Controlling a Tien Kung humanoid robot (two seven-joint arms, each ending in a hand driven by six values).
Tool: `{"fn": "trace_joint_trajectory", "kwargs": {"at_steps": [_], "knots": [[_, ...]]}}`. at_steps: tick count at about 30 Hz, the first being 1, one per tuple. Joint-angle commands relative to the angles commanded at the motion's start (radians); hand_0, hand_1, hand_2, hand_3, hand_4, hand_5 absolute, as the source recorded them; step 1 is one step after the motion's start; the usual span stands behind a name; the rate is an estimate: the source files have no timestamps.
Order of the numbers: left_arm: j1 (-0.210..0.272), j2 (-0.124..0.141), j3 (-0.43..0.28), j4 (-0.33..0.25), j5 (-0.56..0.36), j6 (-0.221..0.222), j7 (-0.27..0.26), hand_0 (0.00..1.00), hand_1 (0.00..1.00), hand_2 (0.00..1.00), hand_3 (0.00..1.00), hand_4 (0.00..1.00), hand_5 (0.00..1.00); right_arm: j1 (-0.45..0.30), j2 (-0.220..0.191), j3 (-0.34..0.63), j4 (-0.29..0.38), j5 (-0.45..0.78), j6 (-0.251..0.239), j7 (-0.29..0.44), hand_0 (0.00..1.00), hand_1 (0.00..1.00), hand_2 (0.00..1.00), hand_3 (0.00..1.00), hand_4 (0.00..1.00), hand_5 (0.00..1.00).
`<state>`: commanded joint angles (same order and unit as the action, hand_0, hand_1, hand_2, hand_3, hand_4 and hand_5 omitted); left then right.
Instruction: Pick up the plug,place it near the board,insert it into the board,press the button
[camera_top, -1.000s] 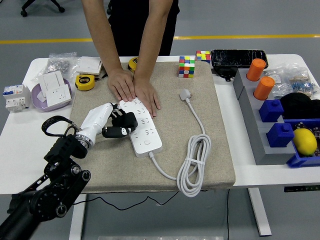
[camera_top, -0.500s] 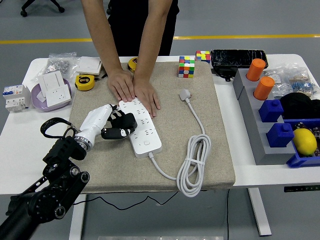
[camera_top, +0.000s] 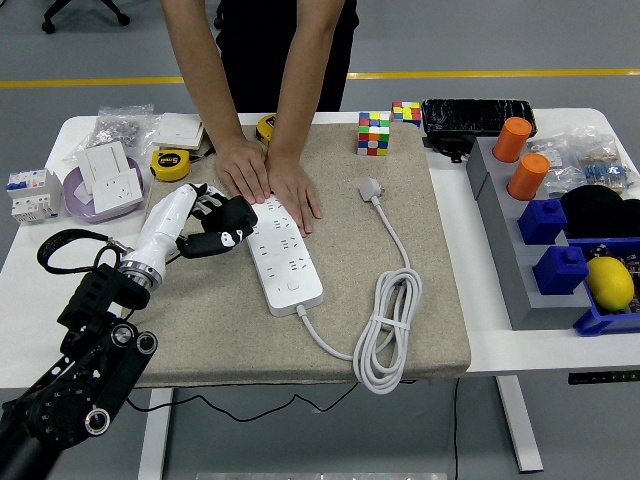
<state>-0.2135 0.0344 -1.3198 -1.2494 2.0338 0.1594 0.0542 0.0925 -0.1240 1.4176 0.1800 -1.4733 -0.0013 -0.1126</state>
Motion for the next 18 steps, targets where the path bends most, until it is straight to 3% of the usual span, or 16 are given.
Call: {"fn": "trace_joint_trajectory", "kwargs": {"at_steps": [6,13,14,18], "knots": [[0.012,0.023,-0.033,0.048,0.003,-0.009,0.004,0.476,0.385,0.352,0.399,0.509,0.119,-0.001,0.0,0.006,0.0,-0.005,0.001,-0.002,0.861,0.741,0.733,0.762,0.998,0.831],[0.026,0.015,-0.01,0.09,0.007,-0.036,0.005,0.49,0.424,0.373,0.423,0.531,0.145,0.005,0.001,-0.004,0.0,0.008,-0.001,0.002,0.861,0.741,0.733,0.762,0.998,0.832],[0.027,0.014,-0.009,0.092,0.004,-0.041,0.004,0.589,0.641,0.537,0.537,0.811,0.258,0.005,0.001,-0.003,0.0,0.007,-0.001,0.002,0.861,0.741,0.733,0.762,0.998,0.833],[0.028,0.012,-0.007,0.094,-0.026,-0.068,0.004,0.589,0.641,0.537,0.537,0.811,0.258,0.002,0.002,0.005,0.0,0.0,0.0,0.001,0.861,0.741,0.733,0.762,0.998,0.833]]}}
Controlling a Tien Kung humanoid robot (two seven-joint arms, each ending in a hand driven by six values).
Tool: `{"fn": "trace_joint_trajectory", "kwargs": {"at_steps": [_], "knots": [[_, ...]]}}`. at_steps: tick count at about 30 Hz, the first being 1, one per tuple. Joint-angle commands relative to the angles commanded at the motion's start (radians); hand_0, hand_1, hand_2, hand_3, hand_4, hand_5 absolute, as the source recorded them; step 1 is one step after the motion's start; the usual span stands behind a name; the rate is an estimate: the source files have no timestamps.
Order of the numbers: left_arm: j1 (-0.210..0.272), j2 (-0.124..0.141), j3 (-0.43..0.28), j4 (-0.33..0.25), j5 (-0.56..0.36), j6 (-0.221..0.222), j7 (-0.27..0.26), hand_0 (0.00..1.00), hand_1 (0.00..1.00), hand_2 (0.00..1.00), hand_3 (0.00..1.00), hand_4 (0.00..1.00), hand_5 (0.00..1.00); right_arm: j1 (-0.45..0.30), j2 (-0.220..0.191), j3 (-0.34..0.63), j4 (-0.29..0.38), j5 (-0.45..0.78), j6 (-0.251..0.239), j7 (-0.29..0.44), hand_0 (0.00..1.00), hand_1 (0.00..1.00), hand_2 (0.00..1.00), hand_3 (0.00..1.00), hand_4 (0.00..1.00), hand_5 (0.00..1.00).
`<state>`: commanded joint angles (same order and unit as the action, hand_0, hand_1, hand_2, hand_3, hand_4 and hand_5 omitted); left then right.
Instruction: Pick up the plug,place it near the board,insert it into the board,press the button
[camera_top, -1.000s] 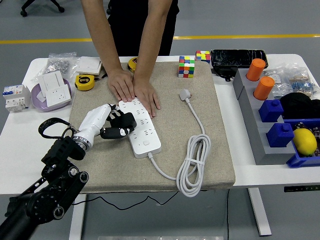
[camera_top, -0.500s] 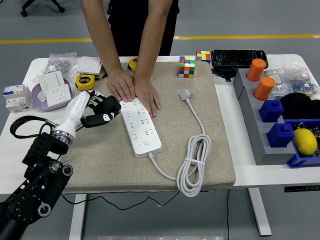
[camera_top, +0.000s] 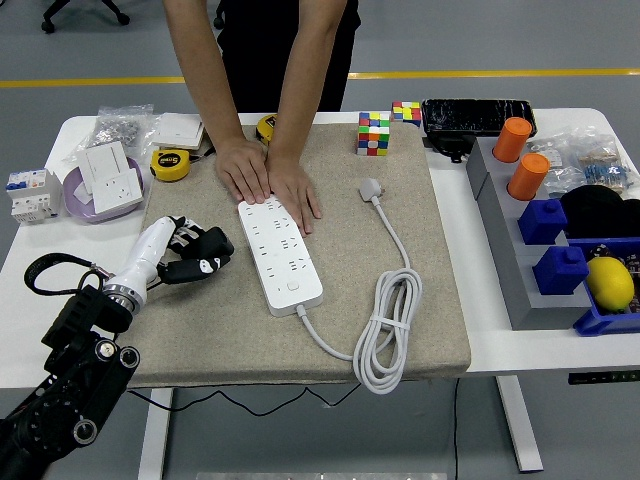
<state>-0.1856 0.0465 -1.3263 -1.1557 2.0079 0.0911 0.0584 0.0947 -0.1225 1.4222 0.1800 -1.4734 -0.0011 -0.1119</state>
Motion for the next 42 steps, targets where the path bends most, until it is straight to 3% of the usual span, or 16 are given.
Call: {"fn": "trace_joint_trajectory", "kwargs": {"at_steps": [1,2,8,9,13,14,17,22,26,27,32,33,35,38,39,42], "knots": [[0.0,0.001,-0.001,0.002,-0.013,-0.01,0.0,0.589,0.641,0.537,0.537,0.811,0.258,-0.001,0.0,0.004,0.0,-0.004,0.0,-0.001,0.861,0.741,0.733,0.762,0.998,0.833],[-0.001,0.001,-0.002,0.003,-0.02,-0.016,0.0,0.8,0.871,0.795,0.77,0.998,0.626,-0.002,0.0,0.006,0.0,-0.006,0.001,-0.001,0.86,0.741,0.733,0.762,0.998,0.833],[0.002,0.001,-0.011,0.006,-0.062,-0.029,-0.011,0.8,0.871,0.795,0.77,0.998,0.626,-0.001,0.002,0.009,0.0,-0.006,0.001,-0.001,0.86,0.741,0.733,0.762,0.998,0.833],[0.002,0.001,-0.013,0.005,-0.069,-0.028,-0.014,0.959,0.998,0.939,0.895,0.998,0.875,-0.001,0.002,0.009,0.0,-0.006,0.001,-0.001,0.861,0.741,0.733,0.762,0.998,0.832],[0.007,0.001,-0.023,-0.014,-0.117,-0.019,-0.033,0.959,0.998,0.939,0.895,0.998,0.875,0.0,0.003,0.008,0.0,-0.002,0.0,0.0,0.861,0.741,0.733,0.762,0.998,0.832],[0.008,0.001,-0.024,-0.021,-0.131,-0.017,-0.037,0.998,0.998,0.984,0.944,0.998,0.998,0.0,0.003,0.008,0.0,-0.002,0.0,0.001,0.861,0.741,0.732,0.761,0.998,0.832],[0.019,0.0,-0.025,-0.053,-0.197,0.009,-0.065,0.998,0.998,0.984,0.944,0.998,0.998,0.001,0.004,0.008,0.0,0.0,-0.001,0.001,0.861,0.741,0.732,0.761,0.998,0.832],[0.065,-0.02,-0.021,-0.142,-0.399,0.066,-0.144,0.983,0.998,0.981,0.942,0.998,0.998,0.002,0.007,0.004,0.0,0.003,-0.001,0.001,0.86,0.741,0.733,0.762,0.998,0.833],[0.129,-0.036,-0.014,-0.254,-0.574,0.083,-0.237,0.983,0.998,0.981,0.942,0.998,0.998,0.0,0.011,0.006,0.0,-0.003,0.0,0.0,0.86,0.741,0.733,0.762,0.998,0.833],[0.142,-0.037,-0.015,-0.274,-0.613,0.082,-0.255,0.902,0.956,0.911,0.878,0.998,0.998,-0.001,0.011,0.007,0.0,-0.005,0.001,0.0,0.86,0.741,0.733,0.762,0.998,0.833],[0.2,-0.041,-0.029,-0.378,-0.821,0.039,-0.32,0.902,0.956,0.911,0.878,0.998,0.998,-0.006,0.013,0.011,0.0,-0.017,0.002,-0.001,0.86,0.741,0.733,0.762,0.998,0.833],[0.209,-0.042,-0.035,-0.395,-0.867,0.03,-0.326,0.8,0.87,0.831,0.809,0.998,0.998,-0.007,0.013,0.01,0.0,-0.018,0.003,0.0,0.86,0.741,0.732,0.762,0.998,0.834],[0.226,-0.045,-0.049,-0.424,-0.951,0.01,-0.331,0.8,0.87,0.831,0.809,0.998,0.998,-0.009,0.014,0.007,0.0,-0.018,0.003,0.001,0.86,0.741,0.732,0.762,0.998,0.834],[0.237,-0.046,-0.063,-0.438,-1.081,0.002,-0.333,0.8,0.87,0.831,0.809,0.998,0.998,-0.011,0.016,0.004,0.0,-0.024,0.005,0.001,0.86,0.741,0.732,0.762,0.998,0.834],[0.24,-0.045,-0.067,-0.439,-1.12,0.0,-0.331,0.764,0.795,0.757,0.762,0.998,0.998,-0.011,0.016,0.002,0.0,-0.025,0.006,0.002,0.86,0.741,0.732,0.762,0.998,0.834],[0.244,-0.043,-0.068,-0.436,-1.236,-0.004,-0.328,0.764,0.795,0.757,0.762,0.998,0.998,-0.01,0.014,-0.012,0.0,-0.018,0.007,0.006,0.86,0.741,0.732,0.762,0.998,0.834]]}}
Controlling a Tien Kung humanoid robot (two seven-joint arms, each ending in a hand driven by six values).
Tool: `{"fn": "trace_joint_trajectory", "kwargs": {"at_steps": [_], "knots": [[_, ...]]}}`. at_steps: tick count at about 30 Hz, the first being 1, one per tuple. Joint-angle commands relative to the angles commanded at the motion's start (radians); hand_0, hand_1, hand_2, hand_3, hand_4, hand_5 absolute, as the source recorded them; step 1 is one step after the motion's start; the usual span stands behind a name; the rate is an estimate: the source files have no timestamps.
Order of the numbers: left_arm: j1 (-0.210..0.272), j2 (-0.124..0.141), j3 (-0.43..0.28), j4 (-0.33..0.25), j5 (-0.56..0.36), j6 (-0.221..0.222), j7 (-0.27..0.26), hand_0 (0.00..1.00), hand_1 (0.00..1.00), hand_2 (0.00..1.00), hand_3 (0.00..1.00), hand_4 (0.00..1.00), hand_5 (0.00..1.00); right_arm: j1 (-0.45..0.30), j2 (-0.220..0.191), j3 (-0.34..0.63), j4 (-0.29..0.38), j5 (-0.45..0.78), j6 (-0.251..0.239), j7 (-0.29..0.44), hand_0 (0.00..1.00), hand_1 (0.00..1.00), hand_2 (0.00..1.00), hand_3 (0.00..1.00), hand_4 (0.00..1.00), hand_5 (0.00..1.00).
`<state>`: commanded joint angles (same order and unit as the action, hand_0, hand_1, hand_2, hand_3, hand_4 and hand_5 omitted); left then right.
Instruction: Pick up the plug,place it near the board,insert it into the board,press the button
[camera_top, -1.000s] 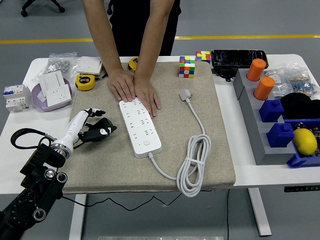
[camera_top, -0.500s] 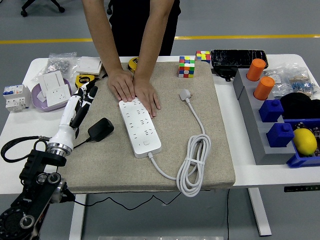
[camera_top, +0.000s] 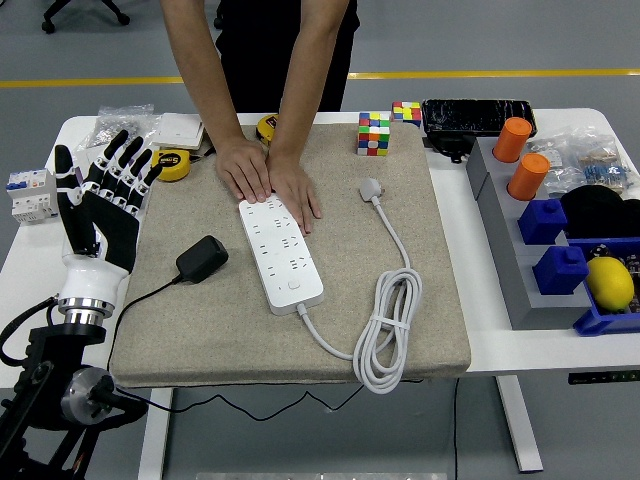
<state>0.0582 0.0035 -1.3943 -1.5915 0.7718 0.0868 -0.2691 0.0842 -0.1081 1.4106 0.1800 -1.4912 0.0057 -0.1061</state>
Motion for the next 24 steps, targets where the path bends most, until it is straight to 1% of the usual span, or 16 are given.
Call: {"fn": "trace_joint_trajectory", "kwargs": {"at_steps": [2,3,6,7,8,9,18,24], "knots": [[0.001,0.0,0.004,0.005,-0.091,0.001,0.005,0.764,0.795,0.757,0.762,0.998,0.998,-0.002,-0.003,-0.013,0.0,0.004,0.003,0.001,0.86,0.741,0.732,0.762,0.998,0.834],[0.0,-0.001,0.005,0.007,-0.124,0.001,0.006,0.747,0.761,0.723,0.743,0.998,0.998,-0.002,-0.004,-0.013,0.0,0.002,0.004,0.0,0.86,0.741,0.732,0.762,0.998,0.834],[-0.007,-0.002,0.013,0.013,-0.244,0.001,0.013,0.747,0.761,0.723,0.743,0.998,0.998,-0.001,-0.005,-0.008,0.0,-0.008,0.006,-0.001,0.86,0.741,0.732,0.762,0.998,0.834],[-0.009,-0.002,0.015,0.014,-0.276,0.001,0.015,0.747,0.761,0.723,0.743,0.998,0.998,-0.001,-0.005,-0.008,0.0,-0.009,0.007,-0.001,0.86,0.741,0.732,0.762,0.998,0.834],[-0.011,-0.002,0.017,0.014,-0.287,0.001,0.016,0.747,0.761,0.723,0.743,0.998,0.998,-0.002,-0.005,-0.011,0.0,-0.006,0.007,0.001,0.86,0.741,0.732,0.762,0.998,0.834],[-0.014,-0.001,0.019,0.014,-0.291,0.002,0.017,0.741,0.752,0.712,0.737,0.998,0.998,-0.003,-0.004,-0.015,0.0,-0.002,0.006,0.003,0.86,0.74,0.732,0.762,0.998,0.834],[-0.022,0.003,0.027,0.02,-0.27,0.011,0.032,0.732,0.746,0.709,0.734,0.998,0.998,-0.011,0.011,0.002,0.0,-0.012,0.005,0.012,0.86,0.74,0.732,0.762,0.998,0.833],[-0.026,0.003,0.03,0.022,-0.253,0.014,0.04,0.732,0.74,0.703,0.731,0.998,0.998,-0.011,0.015,0.004,0.0,-0.011,0.004,0.014,0.86,0.74,0.732,0.762,0.998,0.833]]}}
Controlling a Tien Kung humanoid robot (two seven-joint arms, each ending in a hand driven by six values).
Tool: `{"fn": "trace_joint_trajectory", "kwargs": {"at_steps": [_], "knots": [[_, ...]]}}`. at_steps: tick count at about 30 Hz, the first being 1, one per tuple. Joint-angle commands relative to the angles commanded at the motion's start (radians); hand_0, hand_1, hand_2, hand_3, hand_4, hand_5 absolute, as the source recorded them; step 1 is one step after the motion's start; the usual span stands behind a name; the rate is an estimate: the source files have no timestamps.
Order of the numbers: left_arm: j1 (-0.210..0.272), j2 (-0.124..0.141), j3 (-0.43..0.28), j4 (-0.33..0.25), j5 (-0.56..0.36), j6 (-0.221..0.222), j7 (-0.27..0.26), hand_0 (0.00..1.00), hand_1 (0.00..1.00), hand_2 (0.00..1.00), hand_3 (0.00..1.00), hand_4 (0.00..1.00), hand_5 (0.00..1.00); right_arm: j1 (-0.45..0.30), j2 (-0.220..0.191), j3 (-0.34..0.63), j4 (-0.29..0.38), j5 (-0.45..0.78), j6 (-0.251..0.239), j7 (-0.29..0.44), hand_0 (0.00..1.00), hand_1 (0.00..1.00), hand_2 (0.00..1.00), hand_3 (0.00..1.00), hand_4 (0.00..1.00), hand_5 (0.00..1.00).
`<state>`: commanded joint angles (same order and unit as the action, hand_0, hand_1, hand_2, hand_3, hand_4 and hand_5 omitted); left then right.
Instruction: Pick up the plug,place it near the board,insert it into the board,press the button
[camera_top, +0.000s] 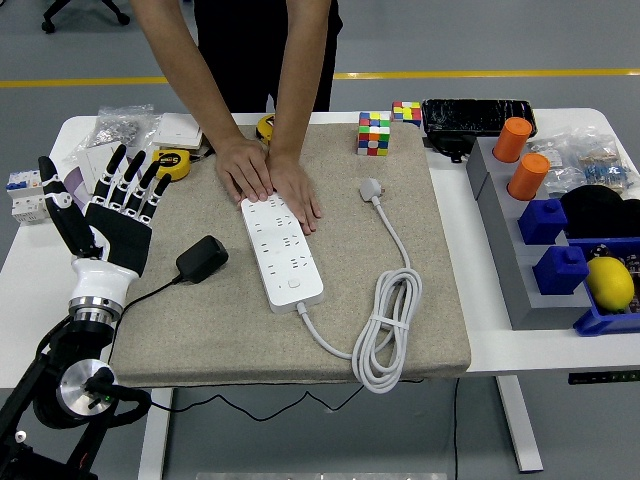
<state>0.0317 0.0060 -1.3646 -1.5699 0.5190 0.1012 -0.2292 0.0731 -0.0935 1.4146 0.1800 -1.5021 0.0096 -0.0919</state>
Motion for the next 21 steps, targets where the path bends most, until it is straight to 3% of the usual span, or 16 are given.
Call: {"fn": "trace_joint_trajectory", "kwargs": {"at_steps": [21], "knots": [[0.001,0.001,0.0,-0.003,0.017,0.008,0.011,0.725,0.688,0.655,0.719,0.998,0.998,0.001,0.0,0.009,0.0,-0.004,-0.001,0.0,0.861,0.74,0.733,0.762,0.998,0.834]]}}
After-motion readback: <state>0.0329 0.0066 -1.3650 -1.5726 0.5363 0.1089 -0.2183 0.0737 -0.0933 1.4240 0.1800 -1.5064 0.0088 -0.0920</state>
